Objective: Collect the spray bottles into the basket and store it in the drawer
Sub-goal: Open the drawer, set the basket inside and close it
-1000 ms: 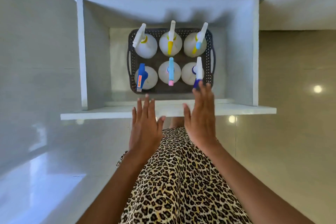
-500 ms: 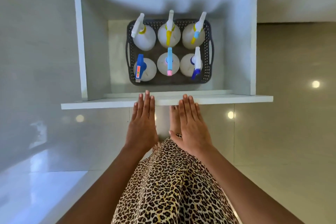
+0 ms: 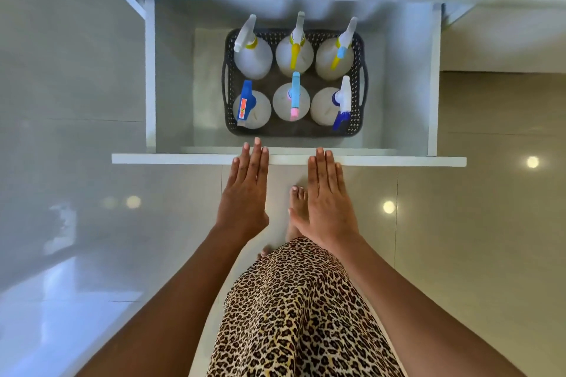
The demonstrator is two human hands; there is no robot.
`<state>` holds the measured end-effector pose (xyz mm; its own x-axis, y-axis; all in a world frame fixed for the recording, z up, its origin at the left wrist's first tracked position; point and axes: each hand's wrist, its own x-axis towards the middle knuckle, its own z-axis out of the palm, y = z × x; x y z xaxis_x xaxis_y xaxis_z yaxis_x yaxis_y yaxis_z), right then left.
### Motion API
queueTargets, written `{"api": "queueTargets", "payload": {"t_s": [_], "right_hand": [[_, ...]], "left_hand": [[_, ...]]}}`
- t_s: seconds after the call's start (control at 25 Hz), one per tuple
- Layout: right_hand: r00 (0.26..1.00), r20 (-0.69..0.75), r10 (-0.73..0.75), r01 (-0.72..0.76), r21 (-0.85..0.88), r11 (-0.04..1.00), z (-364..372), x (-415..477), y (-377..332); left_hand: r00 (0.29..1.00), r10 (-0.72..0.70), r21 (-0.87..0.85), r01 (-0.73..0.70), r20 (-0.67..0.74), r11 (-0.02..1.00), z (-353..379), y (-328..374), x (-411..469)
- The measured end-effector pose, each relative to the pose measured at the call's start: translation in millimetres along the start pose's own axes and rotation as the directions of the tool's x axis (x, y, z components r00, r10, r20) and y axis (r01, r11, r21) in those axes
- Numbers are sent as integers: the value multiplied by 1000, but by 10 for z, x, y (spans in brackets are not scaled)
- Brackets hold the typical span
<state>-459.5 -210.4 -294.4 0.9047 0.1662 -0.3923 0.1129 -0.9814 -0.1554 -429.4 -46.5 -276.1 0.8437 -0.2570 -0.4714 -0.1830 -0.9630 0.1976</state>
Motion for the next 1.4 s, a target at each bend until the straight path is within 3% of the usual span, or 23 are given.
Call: {"api": "queueTargets", "payload": {"t_s": [0.56,0.72,0.84,0.96,1.2,1.32,1.4], "right_hand": [[994,-103,-48,46,-25,999,-485,1219,250],[988,-133,-73,57,-121,991,-568,1565,357],[948,-270,-168,94,-265,960,-694,1808,489],[892,-413,-184,28,-356,934,-964,2205,675],[887,-409,-215,63,-356,933,-1281,2771,864],[858,-463,-220,19,-400,916,-1209,2778,844],[832,-505,-229,-3,-418,908,-1204,2812,824]], "left_hand": [[985,-13,86,28,-172,996,-511,-136,1156],[967,5,135,30,-255,990,-616,-180,1460],[934,29,208,49,-356,977,-754,-276,1697],[874,13,184,88,-486,979,-1045,-426,2029],[908,-9,170,89,-419,981,-1287,-623,2390],[863,-5,231,141,-505,963,-1235,-626,2402],[803,87,350,157,-590,923,-1207,-655,2435]]}}
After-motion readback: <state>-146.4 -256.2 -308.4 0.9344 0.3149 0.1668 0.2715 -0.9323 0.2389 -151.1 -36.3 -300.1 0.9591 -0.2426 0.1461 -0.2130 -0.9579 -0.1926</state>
